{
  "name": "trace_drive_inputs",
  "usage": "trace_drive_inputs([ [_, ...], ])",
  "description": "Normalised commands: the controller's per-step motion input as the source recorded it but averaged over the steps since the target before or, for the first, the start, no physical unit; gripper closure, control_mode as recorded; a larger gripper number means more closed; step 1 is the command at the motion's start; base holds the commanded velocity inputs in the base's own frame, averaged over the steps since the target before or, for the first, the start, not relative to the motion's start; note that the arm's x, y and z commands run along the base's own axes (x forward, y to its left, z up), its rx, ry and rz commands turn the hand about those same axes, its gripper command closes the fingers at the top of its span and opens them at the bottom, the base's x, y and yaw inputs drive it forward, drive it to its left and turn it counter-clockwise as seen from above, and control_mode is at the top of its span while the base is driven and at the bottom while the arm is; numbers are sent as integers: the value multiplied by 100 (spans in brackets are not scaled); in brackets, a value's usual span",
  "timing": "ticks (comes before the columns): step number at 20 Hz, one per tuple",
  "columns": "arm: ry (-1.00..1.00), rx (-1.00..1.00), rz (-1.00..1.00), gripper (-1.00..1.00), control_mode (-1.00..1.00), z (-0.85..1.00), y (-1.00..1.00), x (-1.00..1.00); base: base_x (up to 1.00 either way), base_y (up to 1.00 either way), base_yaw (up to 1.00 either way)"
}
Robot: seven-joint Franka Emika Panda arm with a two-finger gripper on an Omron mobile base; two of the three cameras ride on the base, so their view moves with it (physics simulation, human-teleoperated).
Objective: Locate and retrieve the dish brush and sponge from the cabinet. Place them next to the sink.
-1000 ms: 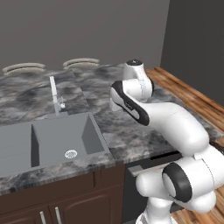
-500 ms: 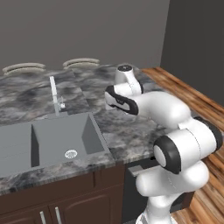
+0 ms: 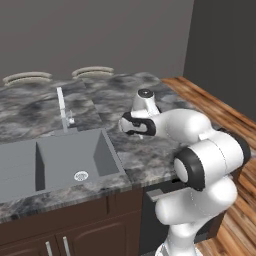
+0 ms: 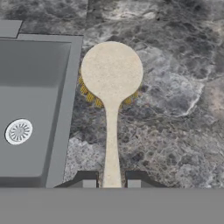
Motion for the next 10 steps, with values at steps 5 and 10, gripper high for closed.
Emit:
trace_drive_inputs([
  [5,7,-7,0,100,-100,-27,1,20,0,0,0],
  [10,9,-7,0,100,-100,-37,12,16,0,0,0],
])
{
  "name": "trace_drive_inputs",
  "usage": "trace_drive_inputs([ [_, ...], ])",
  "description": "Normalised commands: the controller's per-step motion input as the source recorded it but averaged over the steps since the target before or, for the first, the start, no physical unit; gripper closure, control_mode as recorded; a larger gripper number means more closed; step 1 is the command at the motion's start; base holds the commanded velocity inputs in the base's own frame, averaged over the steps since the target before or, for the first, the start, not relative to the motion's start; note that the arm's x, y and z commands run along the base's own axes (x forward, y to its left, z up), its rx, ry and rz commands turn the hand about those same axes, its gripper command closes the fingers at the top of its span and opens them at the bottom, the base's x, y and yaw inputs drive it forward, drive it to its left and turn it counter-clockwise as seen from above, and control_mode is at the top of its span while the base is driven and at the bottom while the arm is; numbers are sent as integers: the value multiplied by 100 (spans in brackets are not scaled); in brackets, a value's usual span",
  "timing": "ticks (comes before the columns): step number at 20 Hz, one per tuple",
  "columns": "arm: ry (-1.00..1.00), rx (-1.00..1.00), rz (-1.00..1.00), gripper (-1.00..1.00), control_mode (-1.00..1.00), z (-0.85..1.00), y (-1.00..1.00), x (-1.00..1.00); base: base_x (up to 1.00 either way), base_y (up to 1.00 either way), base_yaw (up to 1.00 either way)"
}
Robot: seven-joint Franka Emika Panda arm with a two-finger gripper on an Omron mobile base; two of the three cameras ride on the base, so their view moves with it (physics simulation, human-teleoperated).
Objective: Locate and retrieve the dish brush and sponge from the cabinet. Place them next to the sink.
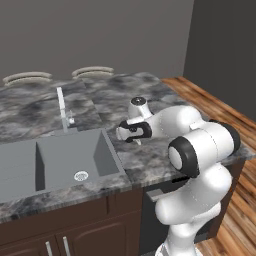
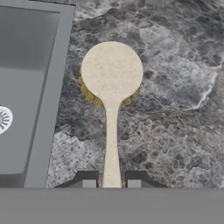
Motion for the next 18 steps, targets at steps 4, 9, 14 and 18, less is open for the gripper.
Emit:
trace_drive_inputs([
  [4,7,-2,0,100,-100,-34,21,11,0,0,0],
  [9,-4,6,0,100,-100,-24,19,10,0,0,0],
  [14,-12,4,0,100,-100,-34,2,13,0,0,0],
  [18,-6,0,0,100,-100,-40,6,18,0,0,0],
])
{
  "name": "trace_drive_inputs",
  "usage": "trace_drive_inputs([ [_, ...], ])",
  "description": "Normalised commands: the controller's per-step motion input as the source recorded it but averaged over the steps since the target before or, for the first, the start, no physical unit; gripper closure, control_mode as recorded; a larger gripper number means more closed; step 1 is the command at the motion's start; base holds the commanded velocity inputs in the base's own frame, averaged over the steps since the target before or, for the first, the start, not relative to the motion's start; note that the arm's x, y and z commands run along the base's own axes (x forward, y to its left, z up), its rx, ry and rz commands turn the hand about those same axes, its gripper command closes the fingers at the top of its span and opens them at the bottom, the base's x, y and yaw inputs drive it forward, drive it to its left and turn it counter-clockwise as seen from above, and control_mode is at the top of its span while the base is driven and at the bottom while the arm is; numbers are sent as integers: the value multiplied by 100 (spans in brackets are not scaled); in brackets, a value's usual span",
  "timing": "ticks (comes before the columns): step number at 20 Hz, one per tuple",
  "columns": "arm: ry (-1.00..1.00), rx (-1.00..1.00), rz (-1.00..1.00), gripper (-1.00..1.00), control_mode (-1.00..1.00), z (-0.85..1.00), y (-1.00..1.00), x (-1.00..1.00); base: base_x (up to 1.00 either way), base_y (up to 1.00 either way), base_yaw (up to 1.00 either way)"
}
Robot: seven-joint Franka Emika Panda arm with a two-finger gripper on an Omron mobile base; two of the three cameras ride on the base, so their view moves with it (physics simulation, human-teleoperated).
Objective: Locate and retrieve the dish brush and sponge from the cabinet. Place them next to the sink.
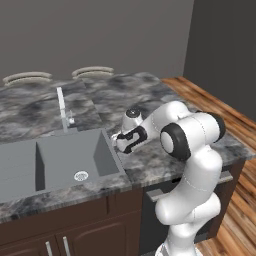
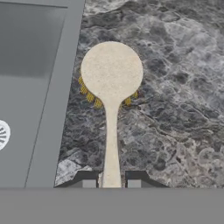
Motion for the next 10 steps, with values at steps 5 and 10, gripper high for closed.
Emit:
trace_drive_inputs([
  [5,-4,0,0,100,-100,-19,11,13,0,0,0],
  [10,-1,0,0,-100,-100,-1,4,4,0,0,0],
])
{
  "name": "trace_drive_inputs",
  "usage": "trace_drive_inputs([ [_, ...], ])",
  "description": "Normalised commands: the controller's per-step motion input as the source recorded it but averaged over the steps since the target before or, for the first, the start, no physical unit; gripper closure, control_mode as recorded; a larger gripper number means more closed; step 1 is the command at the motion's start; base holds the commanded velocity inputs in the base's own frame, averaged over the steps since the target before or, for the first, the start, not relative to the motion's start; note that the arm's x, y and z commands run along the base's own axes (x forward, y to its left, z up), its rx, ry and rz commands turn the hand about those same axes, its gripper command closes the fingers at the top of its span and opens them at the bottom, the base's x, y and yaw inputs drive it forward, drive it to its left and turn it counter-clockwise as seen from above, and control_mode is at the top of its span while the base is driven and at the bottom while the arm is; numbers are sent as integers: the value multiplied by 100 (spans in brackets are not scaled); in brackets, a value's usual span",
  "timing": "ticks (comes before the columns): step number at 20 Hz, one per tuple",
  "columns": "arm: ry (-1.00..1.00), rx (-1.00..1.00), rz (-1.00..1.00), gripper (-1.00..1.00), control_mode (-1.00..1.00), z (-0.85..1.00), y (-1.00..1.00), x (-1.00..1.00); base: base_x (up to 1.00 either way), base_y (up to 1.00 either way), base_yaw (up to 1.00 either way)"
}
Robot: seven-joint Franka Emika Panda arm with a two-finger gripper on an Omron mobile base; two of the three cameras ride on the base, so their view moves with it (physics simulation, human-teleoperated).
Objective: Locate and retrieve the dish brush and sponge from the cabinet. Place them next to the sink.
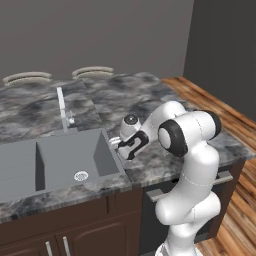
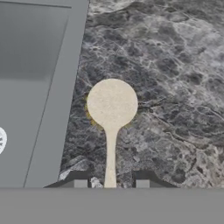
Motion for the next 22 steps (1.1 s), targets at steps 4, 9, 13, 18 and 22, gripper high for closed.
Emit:
trace_drive_inputs([
  [4,0,0,0,-100,-100,0,0,0,0,0,0],
  [9,1,0,0,-100,-100,53,-6,-13,0,0,0],
  [13,8,0,0,-100,-100,79,-30,-50,0,0,0],
  [18,16,0,-1,-100,-100,51,-54,-57,0,0,0],
  [22,27,0,-4,-100,-100,47,-47,-43,0,0,0],
])
